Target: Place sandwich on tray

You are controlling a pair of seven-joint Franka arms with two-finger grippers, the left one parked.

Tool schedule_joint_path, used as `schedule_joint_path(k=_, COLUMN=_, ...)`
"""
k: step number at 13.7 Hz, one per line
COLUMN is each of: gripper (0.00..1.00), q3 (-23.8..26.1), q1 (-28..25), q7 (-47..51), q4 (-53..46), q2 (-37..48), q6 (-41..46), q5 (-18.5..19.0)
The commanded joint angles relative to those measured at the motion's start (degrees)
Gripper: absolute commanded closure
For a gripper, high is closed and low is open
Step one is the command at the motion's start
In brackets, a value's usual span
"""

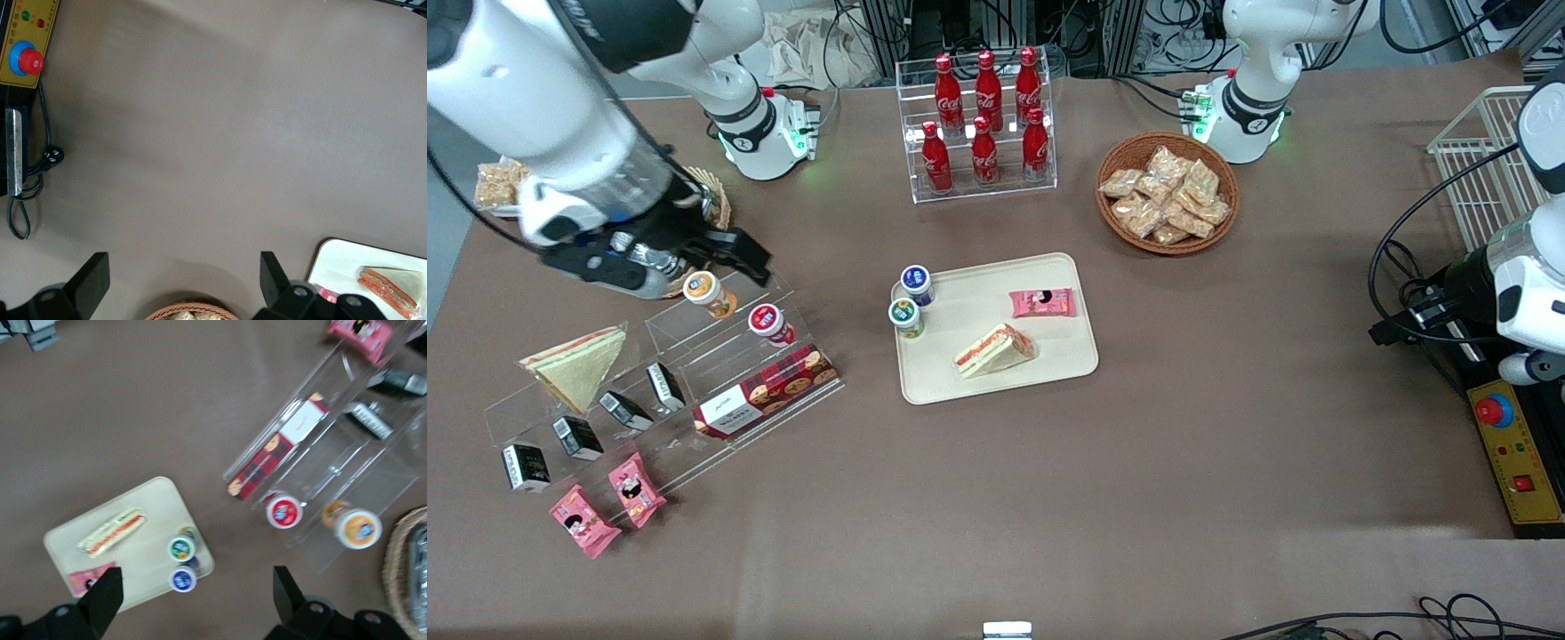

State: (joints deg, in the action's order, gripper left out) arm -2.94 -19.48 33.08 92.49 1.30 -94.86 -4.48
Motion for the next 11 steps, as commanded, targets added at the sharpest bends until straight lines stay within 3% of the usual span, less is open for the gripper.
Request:
schedule_joint_path(k=1, gripper=0.0, q3=3.29, q1=7.16, q7=-11.86, q4=0.85, q2=2.13, q6=1.7, q5=1.93)
schedule_joint_path(k=4, gripper=0.0, q3=3.11, q1=12.88, q7=-24.0, q4=1.55, q2=2.04, q6=0.56, q5=2.63)
schedule_joint_path(k=6, gripper=0.0, q3=3.2, q1=13.33, q7=-23.77, q4=1.55, q2=1.95, q6=-0.75, q5=8.5)
schedule_joint_path(k=11, gripper=0.0, q3=0.75, q1=13.51, q7=-23.94, q4=0.5, q2=0.81, q6=-0.85, q5=6.78)
